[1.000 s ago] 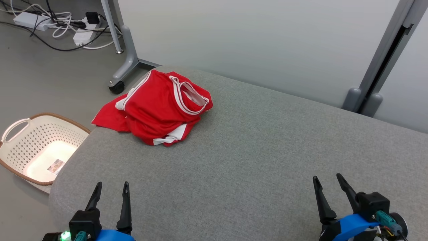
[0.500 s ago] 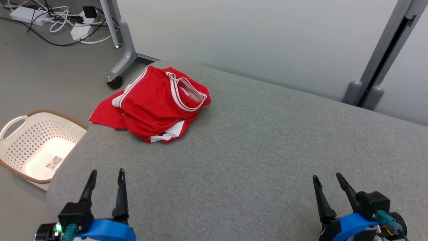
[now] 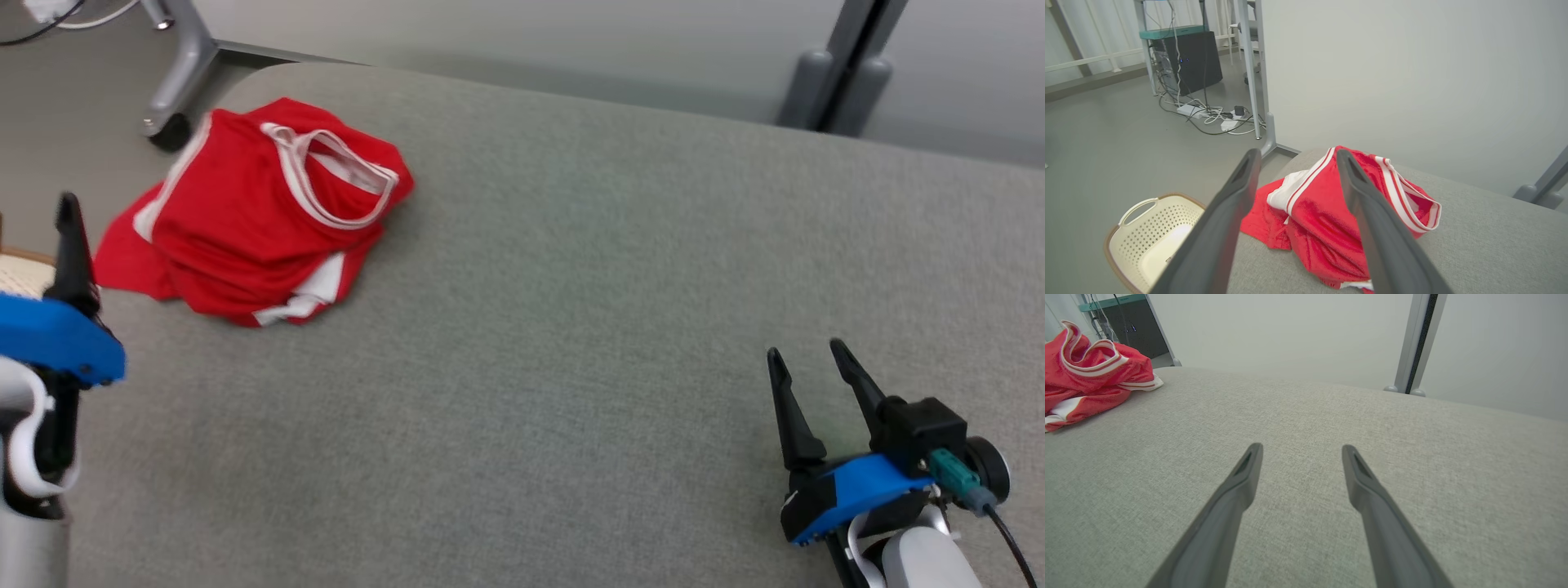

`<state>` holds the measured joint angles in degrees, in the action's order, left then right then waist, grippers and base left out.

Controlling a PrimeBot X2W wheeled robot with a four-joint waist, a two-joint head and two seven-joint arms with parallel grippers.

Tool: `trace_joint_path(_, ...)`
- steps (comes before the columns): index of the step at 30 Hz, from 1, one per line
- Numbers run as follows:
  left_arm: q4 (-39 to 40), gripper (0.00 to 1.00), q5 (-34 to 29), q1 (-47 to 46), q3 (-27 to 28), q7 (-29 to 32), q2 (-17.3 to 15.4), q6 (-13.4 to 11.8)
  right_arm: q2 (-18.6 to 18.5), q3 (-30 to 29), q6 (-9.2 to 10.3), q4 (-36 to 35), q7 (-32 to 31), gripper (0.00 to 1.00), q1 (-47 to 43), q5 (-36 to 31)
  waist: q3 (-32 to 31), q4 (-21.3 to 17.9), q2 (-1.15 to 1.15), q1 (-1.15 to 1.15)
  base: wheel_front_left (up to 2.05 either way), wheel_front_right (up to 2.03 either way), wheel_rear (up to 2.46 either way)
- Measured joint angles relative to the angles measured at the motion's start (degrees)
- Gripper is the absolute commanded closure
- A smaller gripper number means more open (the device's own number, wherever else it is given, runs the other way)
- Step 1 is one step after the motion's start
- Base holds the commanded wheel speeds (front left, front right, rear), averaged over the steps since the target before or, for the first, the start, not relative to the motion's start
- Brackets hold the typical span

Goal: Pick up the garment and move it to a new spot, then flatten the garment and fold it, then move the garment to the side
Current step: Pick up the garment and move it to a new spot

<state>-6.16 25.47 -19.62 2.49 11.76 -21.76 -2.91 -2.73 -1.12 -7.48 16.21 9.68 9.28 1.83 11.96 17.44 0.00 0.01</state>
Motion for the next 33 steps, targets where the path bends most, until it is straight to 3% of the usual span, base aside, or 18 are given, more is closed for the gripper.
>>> trace_joint_path(6,-6.47,0.00,7.03,-9.26,2.94,14.17,-6.09,2.21,0.00,1.32,0.00,-3.21,-0.87,0.00,2.88,-0.31,7.42,-6.71,0.00,0.00,0.00,0.00,0.00)
trace_joint_path(17,-16.14,0.00,12.17,-10.97,6.82,26.58,-13.77,2.67,-0.04,1.96,0.00,-6.32,-1.01,0.00,5.89,-0.36,15.83,-15.82,0.00,0.00,0.00,0.00,0.00)
trace_joint_path(20,-19.63,0.00,13.32,-9.57,6.66,30.89,-14.34,2.36,-0.02,1.87,0.00,-6.34,-0.69,0.00,6.07,-0.14,16.37,-17.25,0.00,0.00,0.00,0.00,0.00)
trace_joint_path(21,-20.39,0.58,13.39,-9.34,6.69,31.56,-14.74,2.36,-0.05,1.83,0.00,-6.24,-0.53,0.00,6.04,-0.02,16.38,-17.56,0.00,0.00,0.00,0.00,0.00)
trace_joint_path(22,-20.87,1.00,13.52,-9.13,6.59,32.45,-15.12,2.46,-0.04,1.75,0.00,-6.04,-0.51,0.00,6.03,0.30,16.23,-17.80,0.00,0.00,0.00,0.00,0.00)
trace_joint_path(33,-15.77,1.00,12.60,-10.17,5.35,32.56,-18.28,4.99,-0.02,2.13,0.00,-2.29,1.45,0.00,5.49,2.78,9.12,-16.53,0.00,-0.02,0.00,0.00,0.00)
